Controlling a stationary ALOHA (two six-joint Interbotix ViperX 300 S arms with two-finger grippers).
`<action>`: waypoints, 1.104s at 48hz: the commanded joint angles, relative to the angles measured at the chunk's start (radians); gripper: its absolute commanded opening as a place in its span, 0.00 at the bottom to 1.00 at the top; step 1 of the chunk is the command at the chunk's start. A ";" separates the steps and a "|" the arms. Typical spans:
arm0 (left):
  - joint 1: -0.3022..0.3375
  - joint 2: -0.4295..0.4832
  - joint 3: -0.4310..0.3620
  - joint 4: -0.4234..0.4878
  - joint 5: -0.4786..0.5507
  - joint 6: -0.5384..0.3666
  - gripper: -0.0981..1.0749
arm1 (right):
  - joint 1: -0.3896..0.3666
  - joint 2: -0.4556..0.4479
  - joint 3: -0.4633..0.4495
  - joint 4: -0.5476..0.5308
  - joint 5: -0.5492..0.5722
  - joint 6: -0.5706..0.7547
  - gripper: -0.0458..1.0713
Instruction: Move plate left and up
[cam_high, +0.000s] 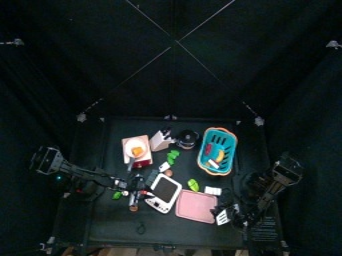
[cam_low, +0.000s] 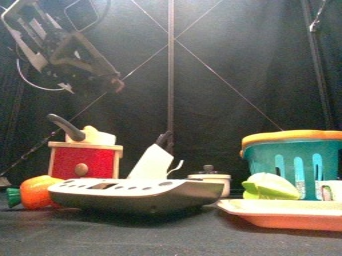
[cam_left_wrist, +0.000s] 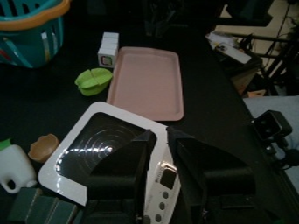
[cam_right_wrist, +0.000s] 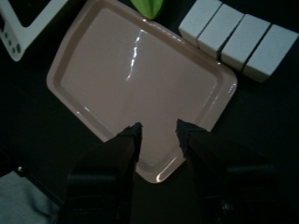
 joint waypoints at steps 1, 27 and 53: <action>-0.002 0.044 -0.046 -0.002 -0.023 0.005 0.65 | -0.011 -0.009 -0.002 -0.011 0.011 -0.003 0.73; -0.098 0.005 -0.063 -0.092 0.242 0.003 0.65 | -0.193 0.038 -0.023 -0.319 -0.060 -0.014 0.73; -0.089 -0.006 -0.046 -0.071 0.285 0.005 0.65 | -0.334 0.060 0.003 -0.408 -0.140 -0.017 0.73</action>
